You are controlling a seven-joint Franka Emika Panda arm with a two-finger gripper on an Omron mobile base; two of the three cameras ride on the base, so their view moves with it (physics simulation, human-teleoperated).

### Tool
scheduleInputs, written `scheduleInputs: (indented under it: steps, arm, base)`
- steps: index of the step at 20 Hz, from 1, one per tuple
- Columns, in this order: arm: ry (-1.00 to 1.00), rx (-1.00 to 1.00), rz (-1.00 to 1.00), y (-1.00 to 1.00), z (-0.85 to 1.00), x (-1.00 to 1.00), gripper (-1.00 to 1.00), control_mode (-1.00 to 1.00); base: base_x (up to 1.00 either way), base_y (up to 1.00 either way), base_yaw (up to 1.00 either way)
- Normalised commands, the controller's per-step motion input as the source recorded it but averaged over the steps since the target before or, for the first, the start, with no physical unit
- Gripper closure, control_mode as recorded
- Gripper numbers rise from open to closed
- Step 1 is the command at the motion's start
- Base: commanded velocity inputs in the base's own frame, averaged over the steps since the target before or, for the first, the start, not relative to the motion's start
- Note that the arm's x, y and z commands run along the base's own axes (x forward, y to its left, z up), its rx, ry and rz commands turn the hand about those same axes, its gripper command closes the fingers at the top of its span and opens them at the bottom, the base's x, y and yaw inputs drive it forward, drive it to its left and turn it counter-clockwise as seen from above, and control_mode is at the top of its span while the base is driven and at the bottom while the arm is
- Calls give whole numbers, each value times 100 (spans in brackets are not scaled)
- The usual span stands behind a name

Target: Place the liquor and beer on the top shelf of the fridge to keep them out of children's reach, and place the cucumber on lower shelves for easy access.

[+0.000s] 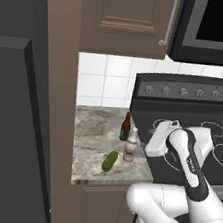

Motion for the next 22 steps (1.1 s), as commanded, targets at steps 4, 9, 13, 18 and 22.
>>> scheduleInputs:
  steps: [4, 9, 13, 18, 22]
  arm:
    - [0, 0, 1, 28, -28, 12, -100, -100]
    - [0, 0, 2, 21, -32, 9, -100, -100]
    - [0, 0, 2, 13, -35, 9, -100, -100]
    - [0, 0, 2, 12, -36, 11, -100, -100]
    - [0, 0, 3, 8, -38, 12, -100, -100]
  base:
    - [0, 0, 0]
    - [0, 0, 0]
    - [0, 0, 0]
    - [0, 0, 0]
    - [0, 0, 0]
